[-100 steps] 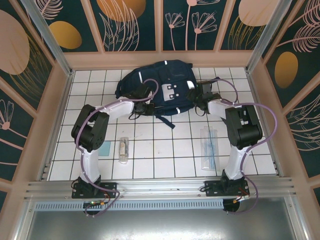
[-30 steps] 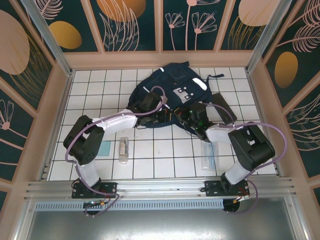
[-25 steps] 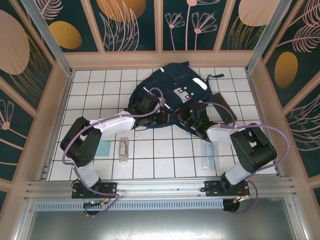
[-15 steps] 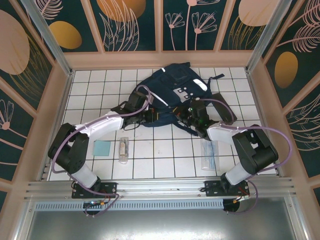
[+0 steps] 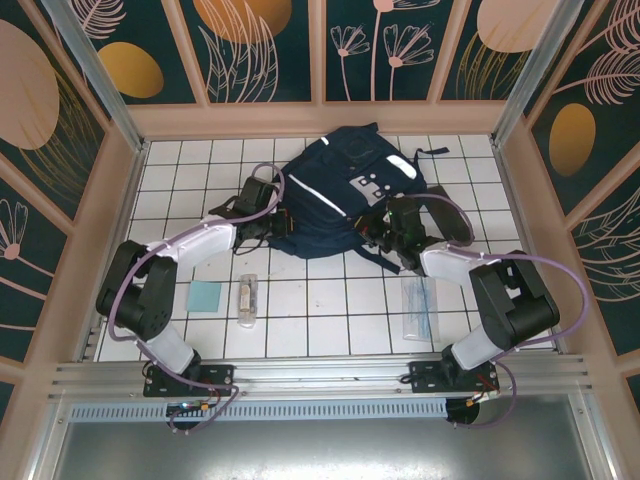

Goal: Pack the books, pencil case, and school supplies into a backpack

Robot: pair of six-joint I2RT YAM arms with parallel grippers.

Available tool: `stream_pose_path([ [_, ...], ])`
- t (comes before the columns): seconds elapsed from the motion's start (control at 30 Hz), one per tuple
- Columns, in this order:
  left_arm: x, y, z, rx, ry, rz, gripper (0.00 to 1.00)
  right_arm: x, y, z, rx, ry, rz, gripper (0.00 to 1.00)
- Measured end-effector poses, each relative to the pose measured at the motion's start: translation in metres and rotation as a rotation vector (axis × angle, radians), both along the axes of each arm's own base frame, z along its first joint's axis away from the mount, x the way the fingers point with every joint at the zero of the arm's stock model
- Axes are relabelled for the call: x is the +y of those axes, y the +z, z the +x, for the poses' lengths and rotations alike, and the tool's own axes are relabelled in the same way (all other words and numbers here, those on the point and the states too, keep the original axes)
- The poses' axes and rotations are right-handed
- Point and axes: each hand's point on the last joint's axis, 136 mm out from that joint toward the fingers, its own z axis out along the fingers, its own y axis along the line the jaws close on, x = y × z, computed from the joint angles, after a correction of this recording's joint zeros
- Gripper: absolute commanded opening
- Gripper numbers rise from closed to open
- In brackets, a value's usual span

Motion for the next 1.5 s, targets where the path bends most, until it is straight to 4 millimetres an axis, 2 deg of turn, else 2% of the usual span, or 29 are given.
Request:
stream_pose_path([
  [0.07, 0.008, -0.004, 0.011, -0.001, 0.019, 0.017, 0.00, -0.004, 0.002, 0.005, -0.009, 0.021, -0.029, 0.00],
  [0.17, 0.007, -0.001, 0.013, -0.011, 0.007, 0.000, 0.00, -0.010, 0.000, 0.018, -0.019, 0.050, -0.068, 0.00],
  [0.27, 0.004, 0.009, -0.001, -0.042, -0.021, -0.057, 0.00, -0.016, -0.004, 0.035, -0.014, 0.069, -0.096, 0.00],
  [0.37, -0.001, 0.015, -0.028, -0.054, -0.049, -0.108, 0.00, -0.018, -0.005, 0.053, -0.018, 0.085, -0.107, 0.00],
  [0.43, -0.010, 0.015, -0.046, -0.045, -0.074, -0.117, 0.00, -0.019, -0.003, 0.068, -0.028, 0.087, -0.118, 0.00],
  [0.5, -0.029, 0.014, -0.060, -0.032, -0.114, -0.134, 0.00, -0.022, -0.002, 0.085, -0.035, 0.072, -0.124, 0.00],
  [0.63, -0.065, 0.005, -0.067, -0.001, -0.153, -0.203, 0.00, -0.035, -0.005, 0.113, -0.027, 0.030, -0.129, 0.00],
  [0.67, -0.071, -0.001, -0.066, 0.015, -0.151, -0.215, 0.00, -0.037, -0.007, 0.118, -0.019, 0.023, -0.131, 0.02],
  [0.8, -0.087, -0.014, -0.053, 0.053, -0.130, -0.248, 0.00, -0.050, -0.010, 0.131, -0.002, -0.026, -0.137, 0.40],
  [0.87, -0.095, -0.011, -0.045, 0.054, -0.127, -0.261, 0.00, -0.061, -0.007, 0.134, -0.004, -0.058, -0.142, 0.48],
  [0.93, -0.104, -0.004, -0.037, 0.048, -0.133, -0.279, 0.00, -0.071, -0.001, 0.129, -0.006, -0.087, -0.146, 0.53],
  [1.03, -0.122, 0.012, -0.031, 0.024, -0.159, -0.310, 0.00, -0.079, 0.018, 0.101, -0.013, -0.108, -0.139, 0.56],
  [1.17, -0.143, 0.035, -0.031, -0.010, -0.194, -0.348, 0.00, -0.077, 0.052, 0.062, -0.058, -0.108, -0.094, 0.65],
  [1.23, -0.151, 0.043, -0.032, -0.021, -0.206, -0.360, 0.00, -0.070, 0.057, 0.043, -0.061, -0.096, -0.068, 0.69],
  [1.27, -0.153, 0.046, -0.033, -0.024, -0.210, -0.365, 0.00, -0.065, 0.056, 0.034, -0.055, -0.087, -0.056, 0.73],
  [1.33, -0.157, 0.048, -0.035, -0.023, -0.216, -0.372, 0.00, -0.054, 0.046, 0.019, -0.023, -0.069, -0.030, 0.73],
  [1.4, -0.160, 0.049, -0.038, -0.020, -0.222, -0.375, 0.00, -0.042, 0.030, 0.004, 0.027, -0.045, -0.006, 0.76],
  [1.5, -0.163, 0.051, -0.040, -0.020, -0.230, -0.379, 0.00, -0.025, 0.012, -0.007, 0.084, -0.023, 0.046, 0.76],
])
